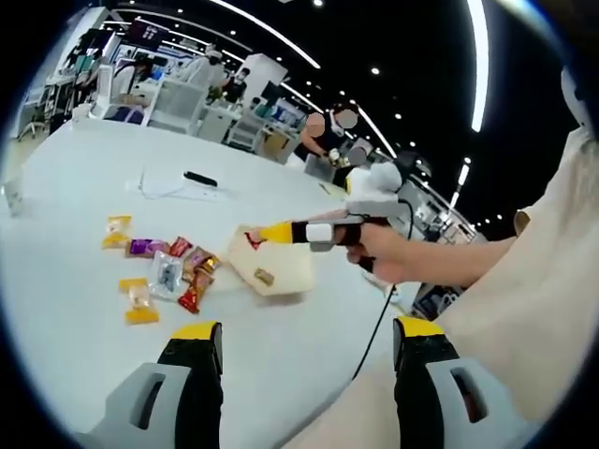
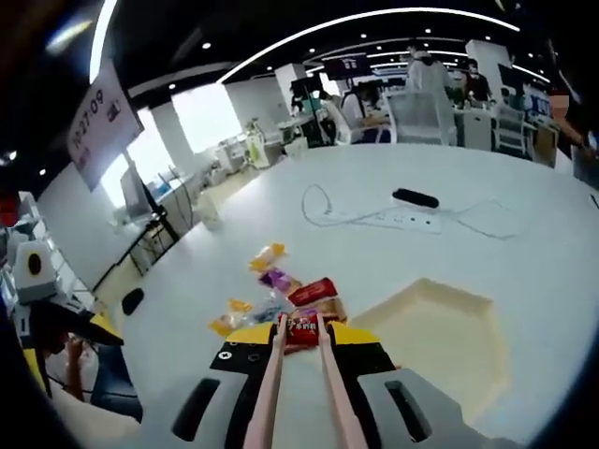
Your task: Place the target food into the container with the food tongs after gripping and lifting it, then release it inside without dropping or visibly crushing the food.
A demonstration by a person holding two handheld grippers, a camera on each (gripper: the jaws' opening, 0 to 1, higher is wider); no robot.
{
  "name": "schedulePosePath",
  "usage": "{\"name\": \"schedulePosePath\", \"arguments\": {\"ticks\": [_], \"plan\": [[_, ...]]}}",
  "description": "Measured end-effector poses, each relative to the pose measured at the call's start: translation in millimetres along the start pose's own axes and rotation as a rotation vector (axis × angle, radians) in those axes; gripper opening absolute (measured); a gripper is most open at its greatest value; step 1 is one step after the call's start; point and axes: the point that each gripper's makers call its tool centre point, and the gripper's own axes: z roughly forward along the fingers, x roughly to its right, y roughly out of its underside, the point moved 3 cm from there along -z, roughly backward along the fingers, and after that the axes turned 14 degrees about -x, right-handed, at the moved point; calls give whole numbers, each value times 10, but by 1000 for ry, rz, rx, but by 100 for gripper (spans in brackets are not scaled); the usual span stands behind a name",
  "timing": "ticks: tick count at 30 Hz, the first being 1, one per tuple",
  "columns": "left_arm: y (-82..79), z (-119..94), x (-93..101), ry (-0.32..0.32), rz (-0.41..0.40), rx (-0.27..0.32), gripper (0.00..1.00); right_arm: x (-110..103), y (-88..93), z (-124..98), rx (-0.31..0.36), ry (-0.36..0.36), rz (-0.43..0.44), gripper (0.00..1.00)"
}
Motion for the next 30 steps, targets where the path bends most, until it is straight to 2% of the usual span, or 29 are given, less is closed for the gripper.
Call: {"name": "schedulePosePath", "arguments": {"ticks": [9, 20, 30], "plan": [[33, 0, 36, 1, 1, 1, 74, -22, 2, -61, 8, -6, 6, 20], [95, 30, 83, 11, 3, -8, 74, 81, -61, -215, 34, 18, 12, 20], [149, 75, 133, 22, -2, -18, 74, 157, -13, -331, 48, 34, 30, 20]]}}
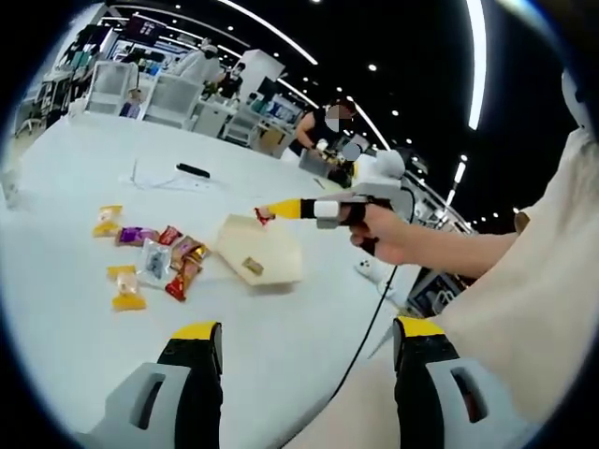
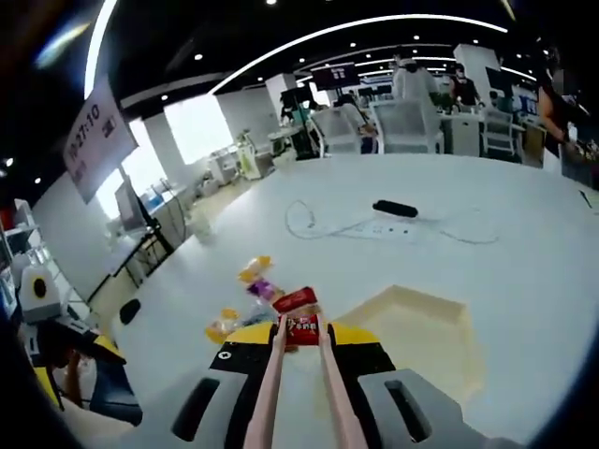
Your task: Place the target food into the container with the food tongs after gripping and lifting it, then release it inside without dropping or visibly crushing the food.
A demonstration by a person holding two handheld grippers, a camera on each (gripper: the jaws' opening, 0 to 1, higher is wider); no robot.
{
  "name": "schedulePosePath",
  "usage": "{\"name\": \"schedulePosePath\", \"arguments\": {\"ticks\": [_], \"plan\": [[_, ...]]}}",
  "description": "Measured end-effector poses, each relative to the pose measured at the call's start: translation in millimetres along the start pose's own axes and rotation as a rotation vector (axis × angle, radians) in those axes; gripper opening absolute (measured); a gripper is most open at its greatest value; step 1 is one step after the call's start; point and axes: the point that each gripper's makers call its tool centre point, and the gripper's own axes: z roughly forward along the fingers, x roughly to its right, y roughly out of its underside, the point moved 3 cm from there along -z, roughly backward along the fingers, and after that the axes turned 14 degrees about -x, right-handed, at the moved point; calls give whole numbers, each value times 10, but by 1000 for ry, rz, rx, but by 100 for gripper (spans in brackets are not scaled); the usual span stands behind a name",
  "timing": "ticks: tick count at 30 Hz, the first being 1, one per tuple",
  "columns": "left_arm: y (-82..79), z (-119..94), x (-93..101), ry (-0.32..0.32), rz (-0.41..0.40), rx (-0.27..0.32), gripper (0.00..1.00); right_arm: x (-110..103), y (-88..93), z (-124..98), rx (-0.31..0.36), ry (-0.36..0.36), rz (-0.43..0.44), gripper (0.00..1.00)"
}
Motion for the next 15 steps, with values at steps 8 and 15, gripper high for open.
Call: {"name": "schedulePosePath", "arguments": {"ticks": [8, 15], "plan": [[-16, 6, 5, -2, -2, 3, 74, 91, -73, -75, 23, 15, 6, 20], [-53, -9, 12, -8, 4, 9, 74, 202, -152, -134, 45, 29, 17, 20]]}}
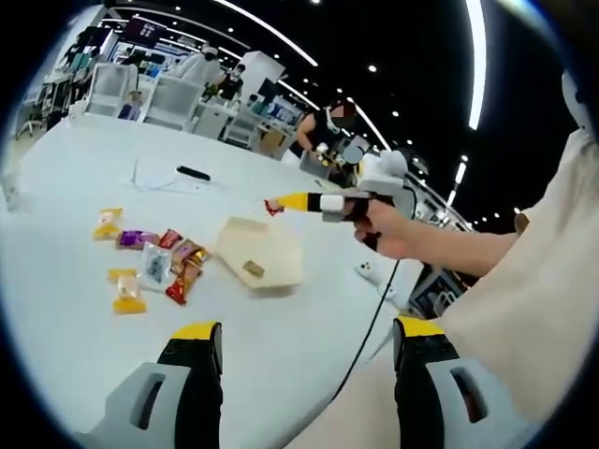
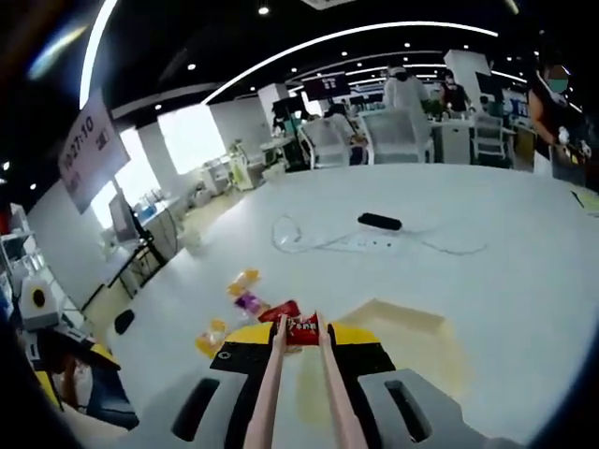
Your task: Place the target food into the container with the food tongs after gripping and lifting it, then release it inside without dropping or visibly crushing the food.
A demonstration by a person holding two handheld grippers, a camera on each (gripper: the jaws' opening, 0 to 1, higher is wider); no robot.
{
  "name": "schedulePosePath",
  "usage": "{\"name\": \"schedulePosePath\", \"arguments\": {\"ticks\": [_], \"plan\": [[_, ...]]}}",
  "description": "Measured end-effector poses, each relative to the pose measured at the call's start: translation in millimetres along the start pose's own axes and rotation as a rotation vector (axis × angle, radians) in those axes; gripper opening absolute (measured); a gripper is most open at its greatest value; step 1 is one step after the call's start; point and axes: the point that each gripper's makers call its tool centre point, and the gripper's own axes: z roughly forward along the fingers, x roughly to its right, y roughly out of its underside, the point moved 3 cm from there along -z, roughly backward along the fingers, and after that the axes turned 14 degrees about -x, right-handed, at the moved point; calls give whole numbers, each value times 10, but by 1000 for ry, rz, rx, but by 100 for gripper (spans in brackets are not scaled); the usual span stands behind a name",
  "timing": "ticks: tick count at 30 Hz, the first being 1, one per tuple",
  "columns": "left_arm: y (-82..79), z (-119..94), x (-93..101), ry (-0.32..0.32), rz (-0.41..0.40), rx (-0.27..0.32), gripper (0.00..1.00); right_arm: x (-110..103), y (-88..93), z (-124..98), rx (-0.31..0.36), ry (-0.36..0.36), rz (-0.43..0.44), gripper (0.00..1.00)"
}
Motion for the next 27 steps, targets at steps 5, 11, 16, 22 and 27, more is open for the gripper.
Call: {"name": "schedulePosePath", "arguments": {"ticks": [5, 11, 16, 22, 27], "plan": [[-2, 3, -3, -1, -3, 0, 74, 41, -18, -23, 3, 7, -2, 20], [-34, 20, 1, 0, 3, 2, 74, 76, -51, -73, 14, 16, -2, 20], [-41, 26, 4, 3, 6, 1, 74, 115, -73, -103, 27, 17, 22, 21], [-27, 17, 9, 2, 3, 3, 74, 119, -74, -110, 28, 21, 16, 21], [-8, 9, -4, 0, -6, 6, 74, 152, -76, -114, 32, 26, 32, 21]]}}
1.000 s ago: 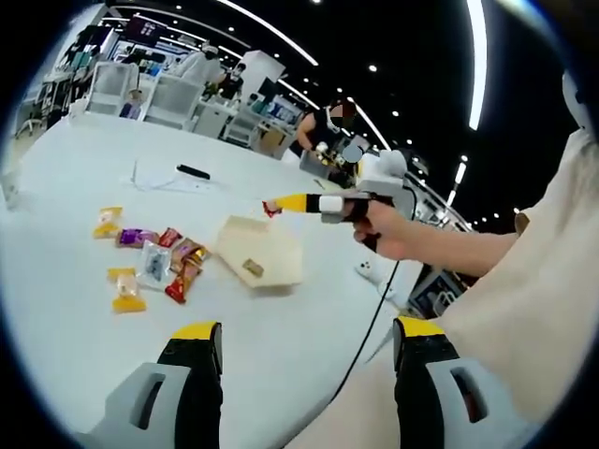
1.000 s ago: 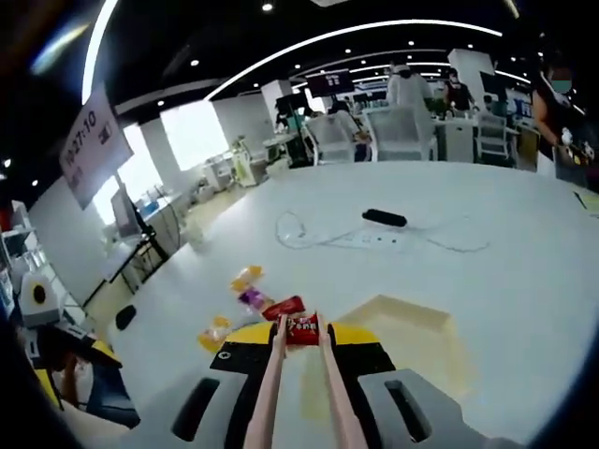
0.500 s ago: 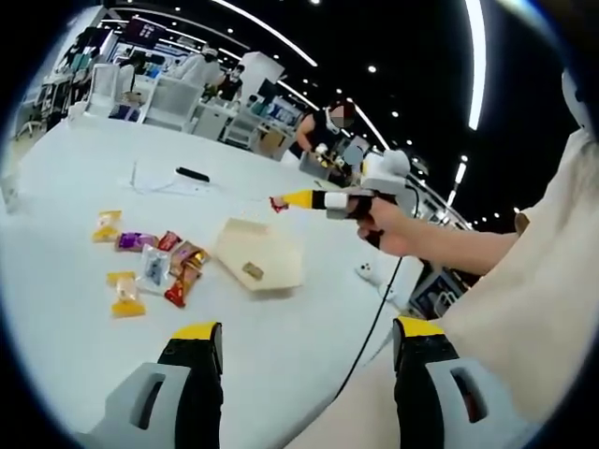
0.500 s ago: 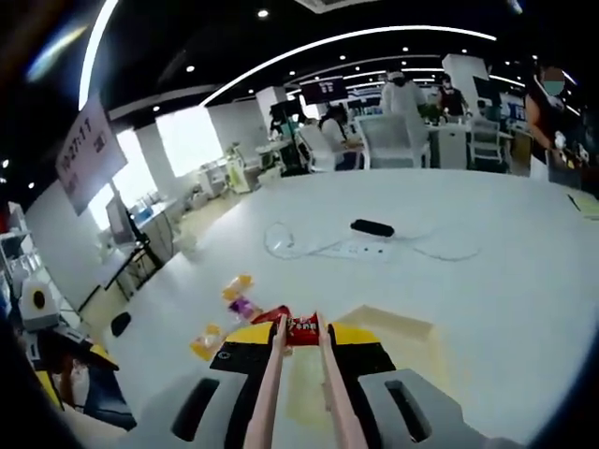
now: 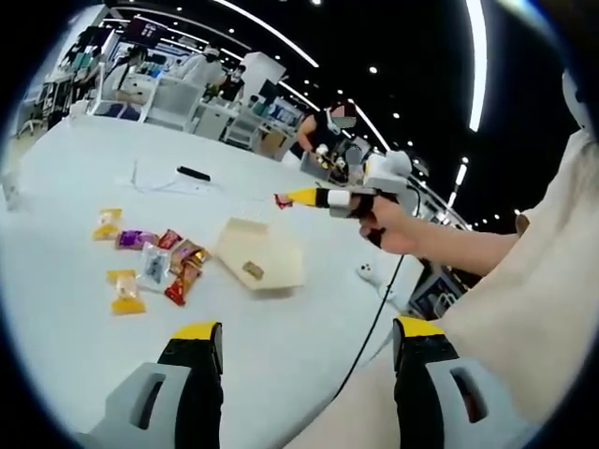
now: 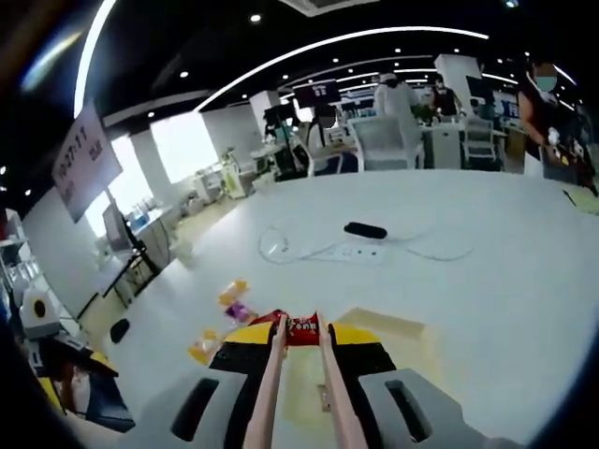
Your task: Place the target food into the container with the food tongs after gripping and lifting it, then release it inside without dropping or visibly crushing the food.
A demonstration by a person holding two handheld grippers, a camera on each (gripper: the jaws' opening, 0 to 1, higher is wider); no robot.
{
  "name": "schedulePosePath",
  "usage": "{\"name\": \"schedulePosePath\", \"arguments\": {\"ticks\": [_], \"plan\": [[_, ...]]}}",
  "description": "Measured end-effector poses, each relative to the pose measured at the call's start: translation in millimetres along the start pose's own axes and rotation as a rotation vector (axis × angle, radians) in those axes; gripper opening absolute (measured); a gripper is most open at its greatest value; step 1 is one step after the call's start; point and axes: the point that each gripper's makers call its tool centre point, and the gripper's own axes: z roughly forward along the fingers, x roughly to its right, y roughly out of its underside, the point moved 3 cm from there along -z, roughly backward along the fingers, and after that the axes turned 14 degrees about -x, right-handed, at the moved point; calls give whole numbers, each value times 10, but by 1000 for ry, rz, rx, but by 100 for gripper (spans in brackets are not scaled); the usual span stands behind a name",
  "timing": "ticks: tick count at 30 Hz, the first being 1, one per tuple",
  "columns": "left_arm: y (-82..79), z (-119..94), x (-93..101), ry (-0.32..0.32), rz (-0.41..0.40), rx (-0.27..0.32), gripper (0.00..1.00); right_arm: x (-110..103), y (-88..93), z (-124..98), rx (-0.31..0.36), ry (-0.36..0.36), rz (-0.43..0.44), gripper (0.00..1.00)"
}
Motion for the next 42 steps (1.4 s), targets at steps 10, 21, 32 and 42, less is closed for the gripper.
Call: {"name": "schedulePosePath", "arguments": {"ticks": [10, 21, 32, 42], "plan": [[-7, 2, -16, -1, -2, 3, 74, 17, -4, 15, -1, 7, 5, 21], [-28, 6, -3, 7, -8, 8, 74, 51, 38, -8, 2, 13, 18, 21], [1, 5, 14, 8, -4, 0, 74, 135, 96, -39, 4, 29, 42, 22], [8, 13, 26, 6, 0, -3, 74, 122, 70, -82, 16, 53, 6, 22]]}}
